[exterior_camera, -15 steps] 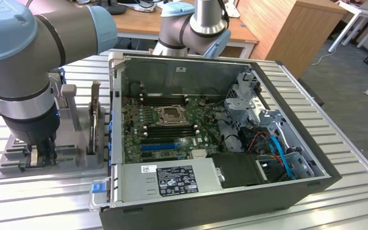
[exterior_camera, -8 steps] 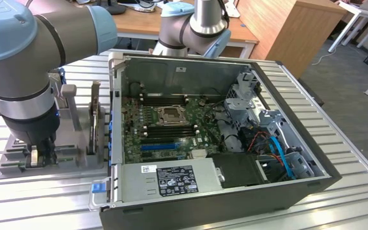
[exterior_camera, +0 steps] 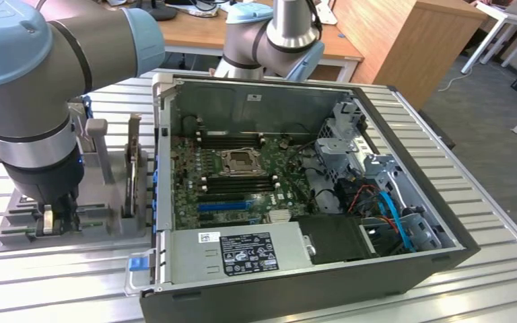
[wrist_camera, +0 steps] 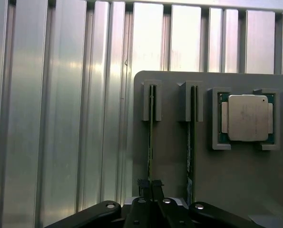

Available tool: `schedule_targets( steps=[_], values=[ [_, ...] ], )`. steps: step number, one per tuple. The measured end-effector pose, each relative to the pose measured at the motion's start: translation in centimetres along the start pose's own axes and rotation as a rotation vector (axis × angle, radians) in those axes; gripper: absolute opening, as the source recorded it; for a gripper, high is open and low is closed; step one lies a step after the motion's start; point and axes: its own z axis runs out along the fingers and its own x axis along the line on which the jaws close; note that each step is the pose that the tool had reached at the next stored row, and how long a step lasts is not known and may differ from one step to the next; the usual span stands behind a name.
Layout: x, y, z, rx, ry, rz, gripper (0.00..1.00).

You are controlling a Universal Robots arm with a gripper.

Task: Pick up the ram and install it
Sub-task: 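Pick up the ram and move it above insertion slot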

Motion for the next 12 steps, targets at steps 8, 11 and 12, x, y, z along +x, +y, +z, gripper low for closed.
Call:
schedule_targets(
  steps=[8,11,12],
  values=[
    [0.0,0.02,-0.55,0.0,-0.0004,0.0,0.12],
    [0.0,0.05,-1.19,0.0,-0.0012,0.0,0.12],
    [0.0,0.06,-1.48,0.0,-0.0013,0.0,0.12]
  ],
)
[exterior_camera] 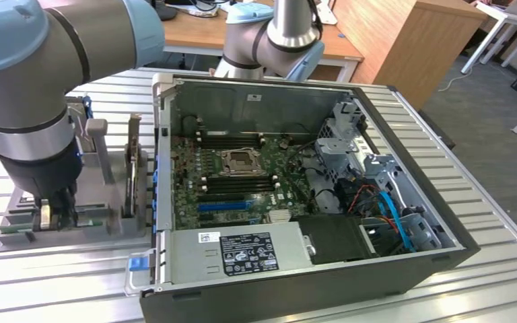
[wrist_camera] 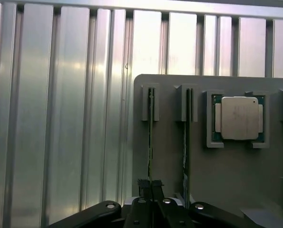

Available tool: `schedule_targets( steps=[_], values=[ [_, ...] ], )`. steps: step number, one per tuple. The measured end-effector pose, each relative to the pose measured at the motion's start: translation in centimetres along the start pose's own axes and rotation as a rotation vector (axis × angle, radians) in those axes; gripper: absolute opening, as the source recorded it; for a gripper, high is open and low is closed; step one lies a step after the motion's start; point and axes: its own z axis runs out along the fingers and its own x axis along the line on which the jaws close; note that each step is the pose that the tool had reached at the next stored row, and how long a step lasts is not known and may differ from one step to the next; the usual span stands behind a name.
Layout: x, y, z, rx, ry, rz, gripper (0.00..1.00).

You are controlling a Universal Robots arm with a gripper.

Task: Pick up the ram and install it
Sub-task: 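Pick up the ram and move it above insertion slot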

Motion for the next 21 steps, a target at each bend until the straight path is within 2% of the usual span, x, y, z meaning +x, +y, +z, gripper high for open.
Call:
schedule_targets(
  steps=[21],
  values=[
    [-0.2,0.32,-7.26,0.0,-0.0005,0.0,0.12]
  ],
)
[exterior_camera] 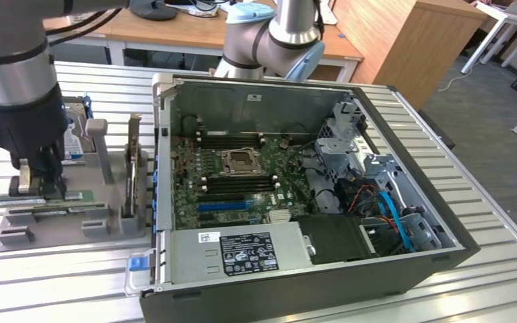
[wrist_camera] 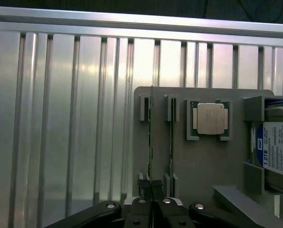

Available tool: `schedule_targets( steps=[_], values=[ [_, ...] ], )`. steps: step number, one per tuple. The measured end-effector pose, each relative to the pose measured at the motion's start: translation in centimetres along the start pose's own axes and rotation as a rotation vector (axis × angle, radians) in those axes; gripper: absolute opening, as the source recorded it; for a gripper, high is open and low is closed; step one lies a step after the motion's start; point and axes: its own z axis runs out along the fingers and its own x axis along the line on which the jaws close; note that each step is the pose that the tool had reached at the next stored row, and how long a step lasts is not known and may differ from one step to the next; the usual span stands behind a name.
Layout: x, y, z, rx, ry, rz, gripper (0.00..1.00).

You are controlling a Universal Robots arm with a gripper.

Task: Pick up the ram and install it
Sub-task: 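Pick up the ram and move it above insertion slot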

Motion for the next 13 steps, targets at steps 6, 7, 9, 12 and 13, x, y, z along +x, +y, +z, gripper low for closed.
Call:
schedule_targets(
  steps=[6,7,9,12,13],
  values=[
    [0.0,0.08,-1.92,0.0,0.0,0.0,0.12],
    [-0.1,0.1,-2.23,0.0,0.0,0.0,0.12],
    [-0.1,0.12,-2.86,0.0,0.0,0.0,0.12],
    [-0.1,0.17,-3.8,0.0,0.0,0.0,0.12],
    [-0.1,0.18,-4.1,0.0,0.0,0.0,0.12]
  ],
)
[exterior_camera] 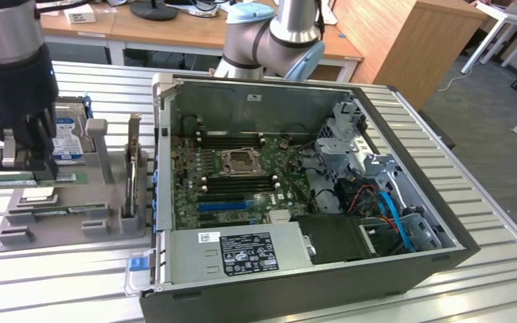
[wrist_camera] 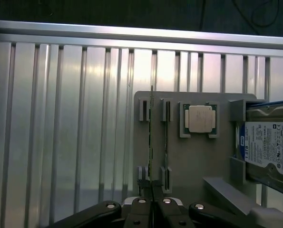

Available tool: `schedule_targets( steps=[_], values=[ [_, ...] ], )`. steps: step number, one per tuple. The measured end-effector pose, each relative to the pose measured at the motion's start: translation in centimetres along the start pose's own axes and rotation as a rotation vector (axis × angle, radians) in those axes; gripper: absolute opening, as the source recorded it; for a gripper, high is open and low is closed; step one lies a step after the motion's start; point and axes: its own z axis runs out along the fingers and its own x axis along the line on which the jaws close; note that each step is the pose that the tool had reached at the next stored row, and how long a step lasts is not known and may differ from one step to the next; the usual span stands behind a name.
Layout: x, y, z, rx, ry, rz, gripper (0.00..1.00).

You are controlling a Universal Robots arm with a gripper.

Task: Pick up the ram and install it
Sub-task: 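Pick up the ram and move it above insertion slot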

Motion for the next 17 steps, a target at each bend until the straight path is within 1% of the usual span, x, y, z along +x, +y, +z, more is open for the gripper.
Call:
schedule_targets(
  steps=[11,17],
  values=[
    [-0.1,0.14,-3.32,0.0,0.0,0.0,0.12],
    [-0.1,0.2,-4.65,0.0,0.0,0.0,0.12]
  ],
)
